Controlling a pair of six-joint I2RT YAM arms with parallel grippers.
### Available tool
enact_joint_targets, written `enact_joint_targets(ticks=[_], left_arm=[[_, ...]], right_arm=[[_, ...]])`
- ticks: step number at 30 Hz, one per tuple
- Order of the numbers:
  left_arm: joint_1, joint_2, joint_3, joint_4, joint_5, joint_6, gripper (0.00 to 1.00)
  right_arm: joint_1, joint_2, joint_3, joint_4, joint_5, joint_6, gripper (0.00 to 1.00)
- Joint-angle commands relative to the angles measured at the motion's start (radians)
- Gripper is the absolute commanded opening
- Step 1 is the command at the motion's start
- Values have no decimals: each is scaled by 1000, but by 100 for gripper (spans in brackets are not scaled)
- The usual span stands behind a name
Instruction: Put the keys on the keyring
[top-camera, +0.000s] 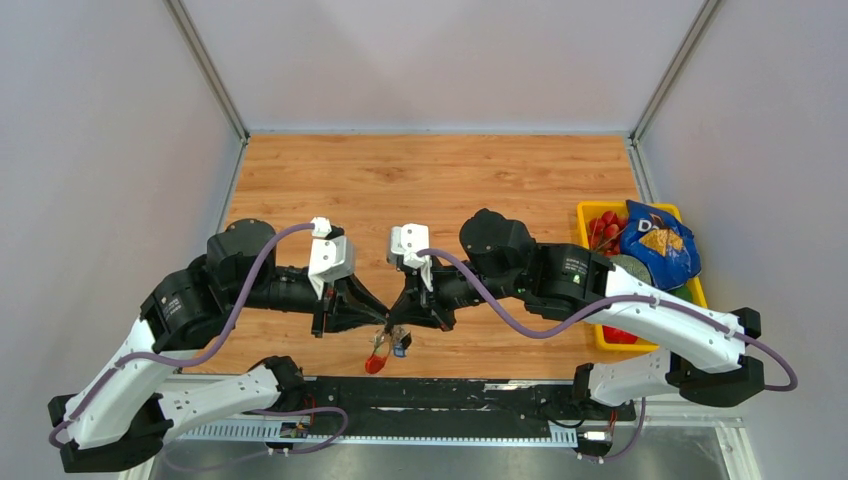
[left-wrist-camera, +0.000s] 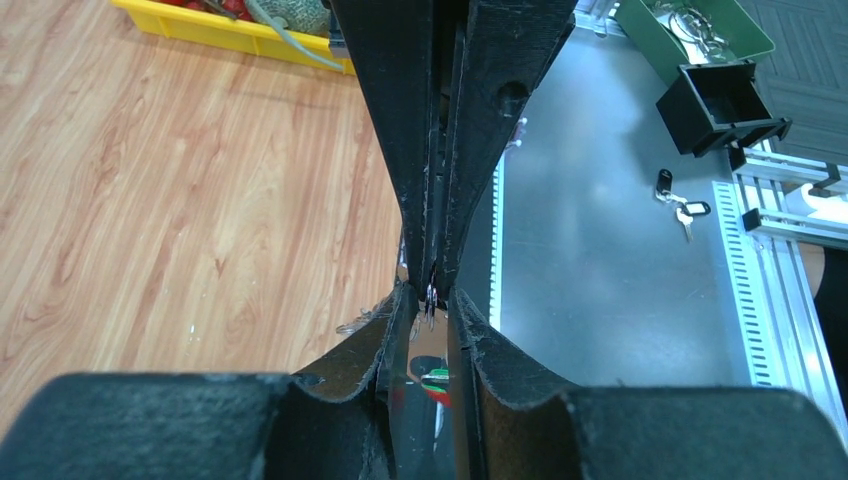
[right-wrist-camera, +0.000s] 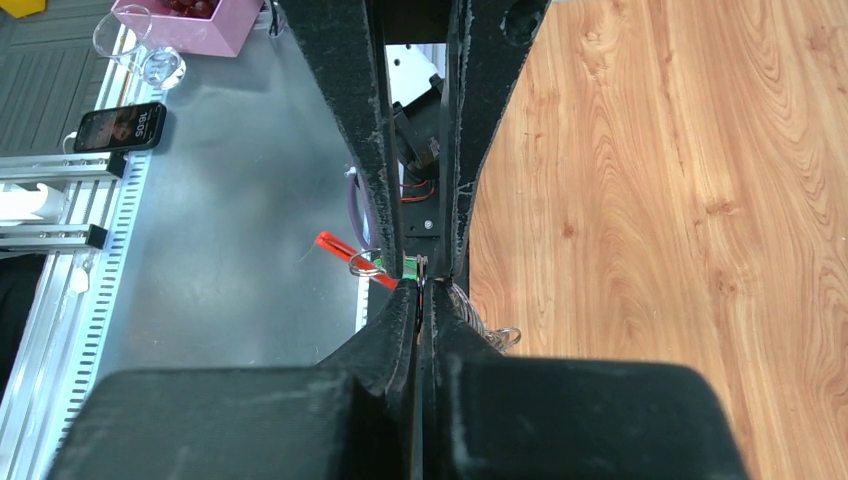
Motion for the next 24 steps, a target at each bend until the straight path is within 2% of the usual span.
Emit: enact_joint_targets(ticks=[1,15,17,21,24], left_arm=[[-2,-9,1,23,0,15,27],[-8,-3,-12,21,13,17,19],[-10,3,-12,21,15,19,16],[-12,15,-7,21,10,25,1],[-14,20,-13,34,14,26,0]], right_arm=[[-3,-10,59,49,-9,17,0],[-5,-10,64,59,-11,17,0],[-6,-10,66,63,-10,17,0],[-6,-13,64,64,-11,17,0],[-6,-18,57,68,-1,17,0]])
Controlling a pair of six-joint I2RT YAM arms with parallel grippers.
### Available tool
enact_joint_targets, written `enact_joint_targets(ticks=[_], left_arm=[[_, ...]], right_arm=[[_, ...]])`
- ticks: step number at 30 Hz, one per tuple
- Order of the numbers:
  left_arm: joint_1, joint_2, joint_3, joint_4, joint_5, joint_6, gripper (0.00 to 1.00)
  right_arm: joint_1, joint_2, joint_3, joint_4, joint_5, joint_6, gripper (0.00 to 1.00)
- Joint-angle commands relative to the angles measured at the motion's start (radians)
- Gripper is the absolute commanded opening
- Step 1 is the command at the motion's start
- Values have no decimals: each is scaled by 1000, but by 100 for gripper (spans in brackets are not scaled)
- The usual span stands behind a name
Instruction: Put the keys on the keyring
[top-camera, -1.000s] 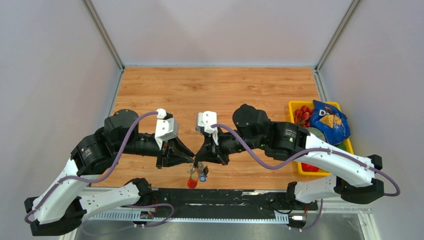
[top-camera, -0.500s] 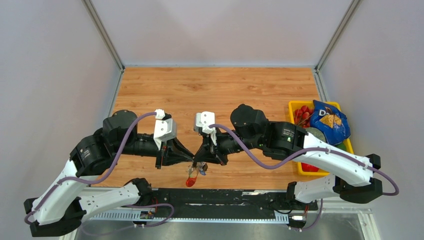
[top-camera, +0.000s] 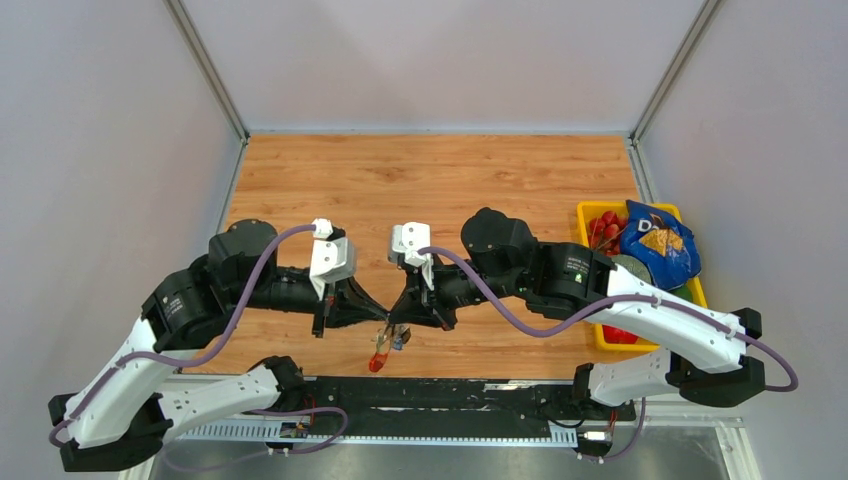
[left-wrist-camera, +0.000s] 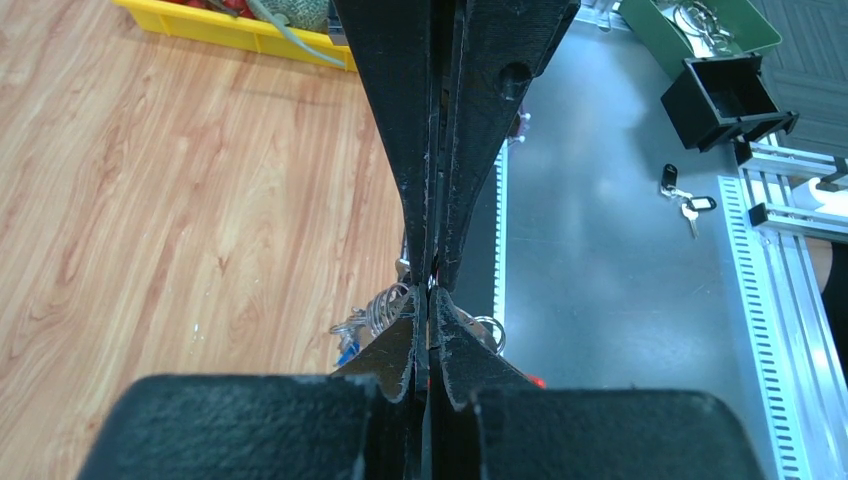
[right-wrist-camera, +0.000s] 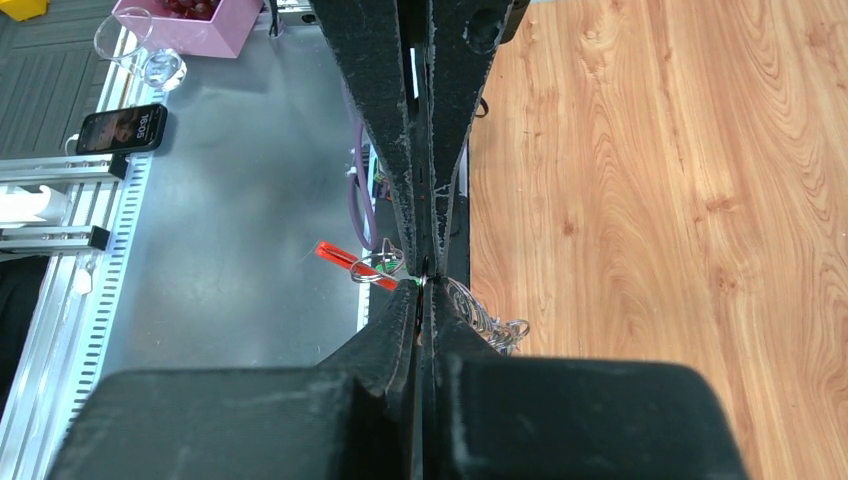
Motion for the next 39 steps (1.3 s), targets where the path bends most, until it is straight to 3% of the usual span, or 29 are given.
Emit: enact_joint_targets(ticks=[1,8,13,17,24,39], left_arm=[[-9,18,-8,47,12,10,0],[-8,-36,-34,163,-29,-19,0],[-9,-87,-58,263,-88,-57,0],[-9,-115,-77,341,-108,-85,0],[-8,-152,-124,542,-147,-146,0],[-9,-268,-327,1031,-197,-284,0]], right_arm=[[-5,-21,48,77,6,14,0],[-5,-61,29,110,50,39,1],[-5,-120,6,136,78,35,29],[-5,-183,-17,173,133,25,38],[-5,-263,-88,276,173,-35,40],[-4,-241,-155,464,27,-324,37]])
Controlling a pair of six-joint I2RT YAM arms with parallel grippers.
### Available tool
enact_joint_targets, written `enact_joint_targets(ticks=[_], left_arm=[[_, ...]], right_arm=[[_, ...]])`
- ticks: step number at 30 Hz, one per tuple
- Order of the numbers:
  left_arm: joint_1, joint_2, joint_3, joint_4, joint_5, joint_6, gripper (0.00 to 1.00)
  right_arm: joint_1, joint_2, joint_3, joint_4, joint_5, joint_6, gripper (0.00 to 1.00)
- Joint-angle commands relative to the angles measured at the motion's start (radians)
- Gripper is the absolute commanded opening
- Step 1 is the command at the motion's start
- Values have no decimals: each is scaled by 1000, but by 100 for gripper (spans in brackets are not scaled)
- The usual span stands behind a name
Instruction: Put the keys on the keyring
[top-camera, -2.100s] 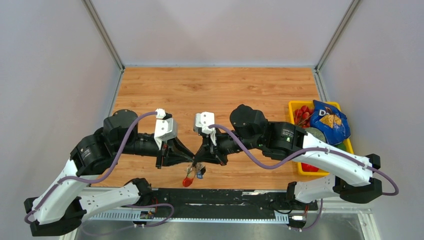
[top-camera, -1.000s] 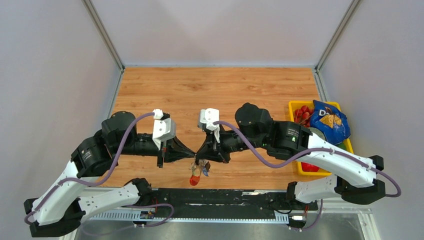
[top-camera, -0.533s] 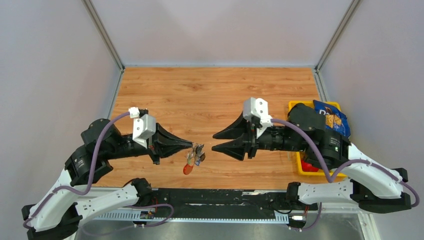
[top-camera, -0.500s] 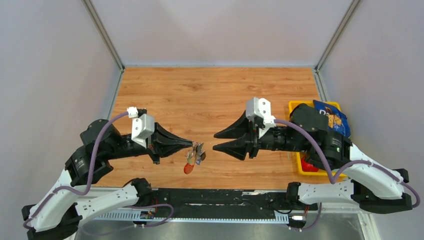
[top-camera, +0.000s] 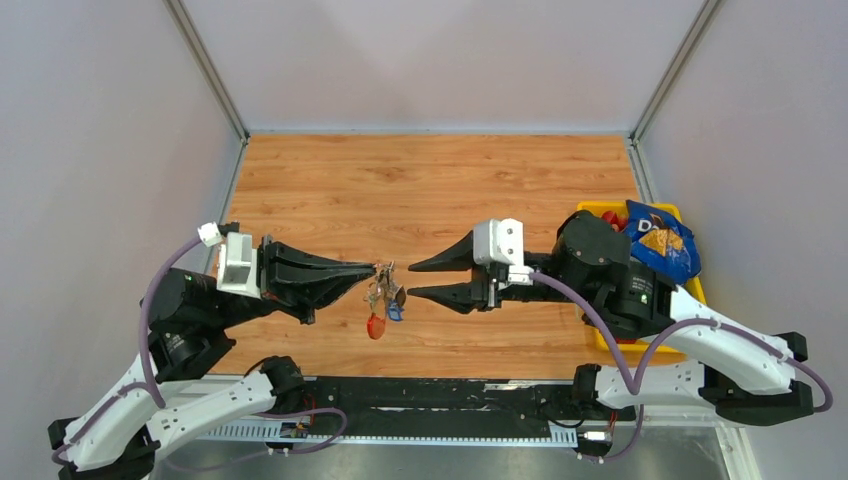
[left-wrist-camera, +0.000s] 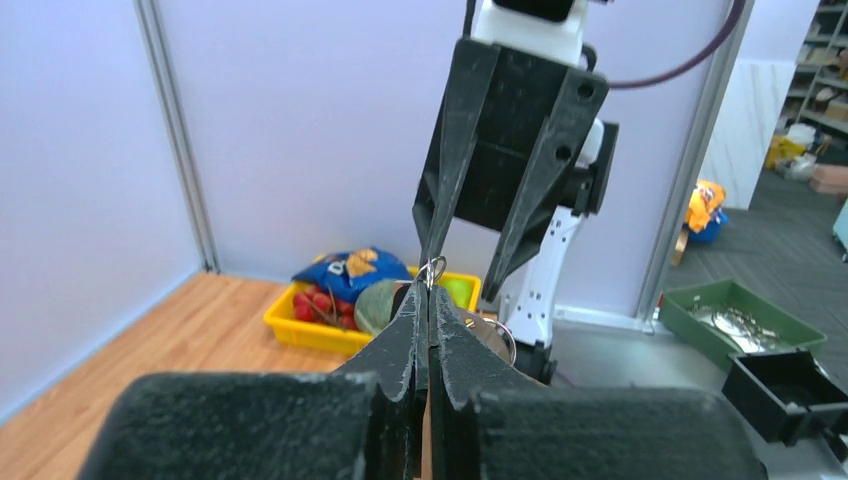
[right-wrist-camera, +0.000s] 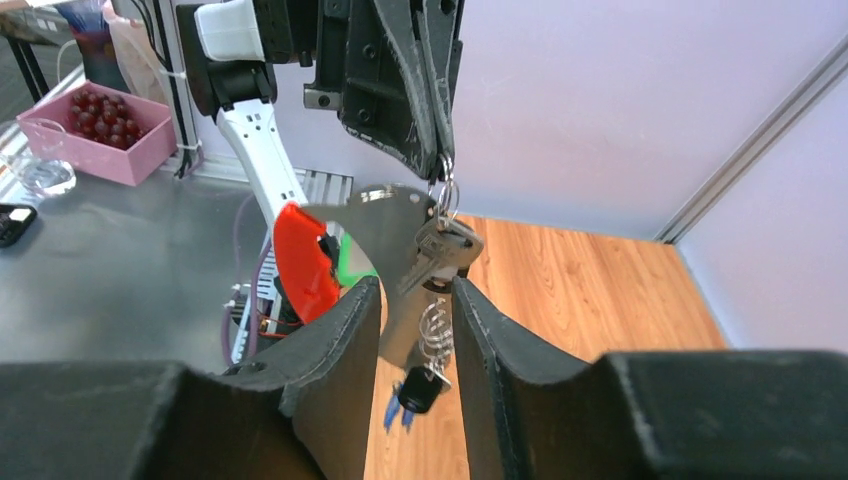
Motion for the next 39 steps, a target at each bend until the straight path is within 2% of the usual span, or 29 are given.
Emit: enact_joint_targets(ticks=[1,7,17,22,26,39], left_arm=[[-3,-19,-33,233,-4,-57,0],[-3,-24,-68,299,11,-69,0],[-3,-30,-97,364,30,-102,0],[-2,-34,-104,369,32,-105,0],[-2,-44,-108,372,28,-105,0],[-4,-47,-104,402,23,-116,0]], right_arm=[[1,5,-10,131,-74,-124,37],[11,7,-28,243,-110,-146,33],[41,47,-2,289,-49,-170,28],[55,47,-7,301,-27,-174,15],[62,38,-16,307,-7,-173,0],[66,50,-69,330,-18,-161,0]])
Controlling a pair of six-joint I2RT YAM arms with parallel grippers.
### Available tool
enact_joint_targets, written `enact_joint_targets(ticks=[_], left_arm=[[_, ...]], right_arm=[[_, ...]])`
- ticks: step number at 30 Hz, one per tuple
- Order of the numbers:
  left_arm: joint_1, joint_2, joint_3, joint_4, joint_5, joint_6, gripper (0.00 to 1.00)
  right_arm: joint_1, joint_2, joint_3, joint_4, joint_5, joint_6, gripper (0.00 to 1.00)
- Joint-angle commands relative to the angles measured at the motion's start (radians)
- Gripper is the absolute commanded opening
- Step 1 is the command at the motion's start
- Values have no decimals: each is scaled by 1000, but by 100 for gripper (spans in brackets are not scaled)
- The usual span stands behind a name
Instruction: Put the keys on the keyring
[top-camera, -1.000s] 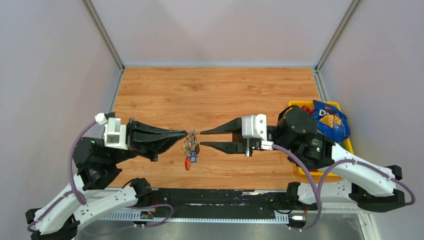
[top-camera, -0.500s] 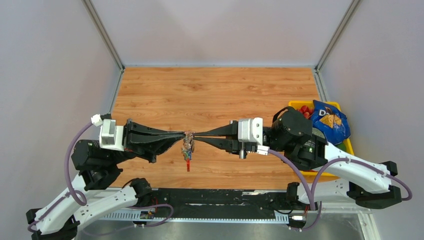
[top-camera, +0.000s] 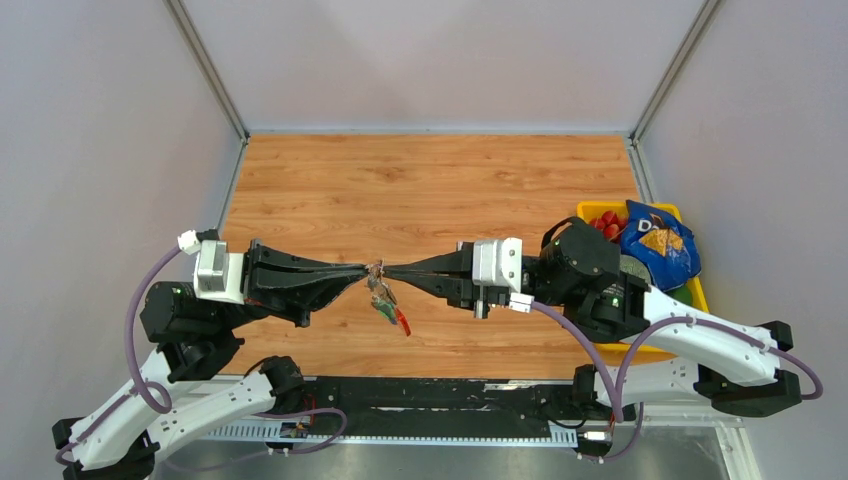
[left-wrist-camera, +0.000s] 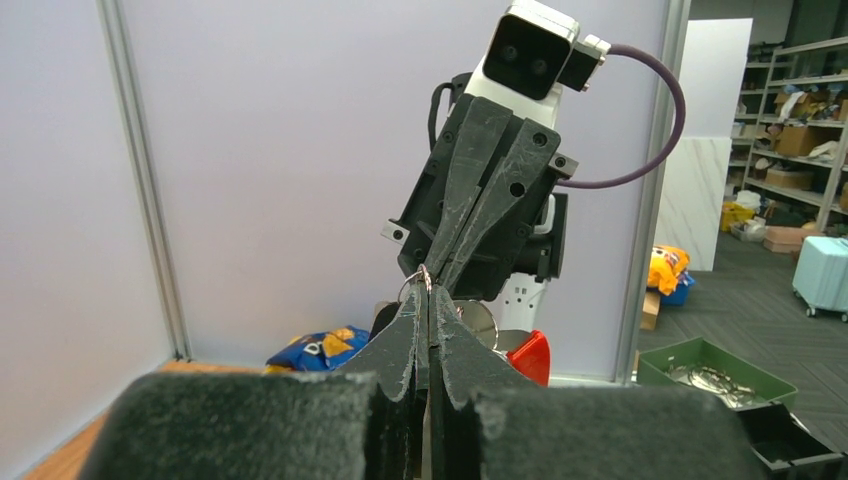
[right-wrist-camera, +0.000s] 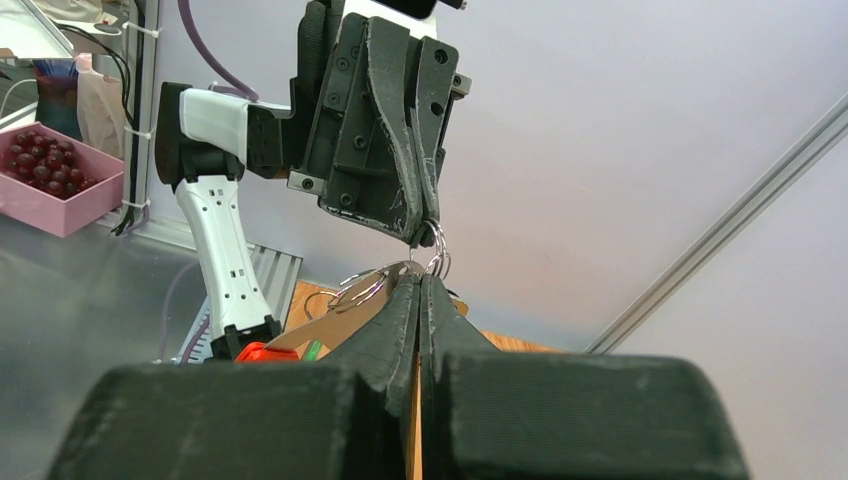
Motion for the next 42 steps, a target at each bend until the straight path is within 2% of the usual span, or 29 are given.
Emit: enact_joint_targets(ticks=[1,20,23,26,42], left_arm=[[-3,-12,7,91,-3,-16,0],[-3,-18,23,66,-30,5,0],[-3,-18,24,62,-30,7,0],[-2,-16,24,63,-28,7,0],[-3,-12,33,63,2,0,0]], right_arm=[[8,0,-24,35,-10,5,0],[9,-4,-34,-5,-34,1,1],[8,-21,-28,-6,-7,10,15],[8,-40,-18,-6,10,13,24],[8,19,106,-20,21,33,30]])
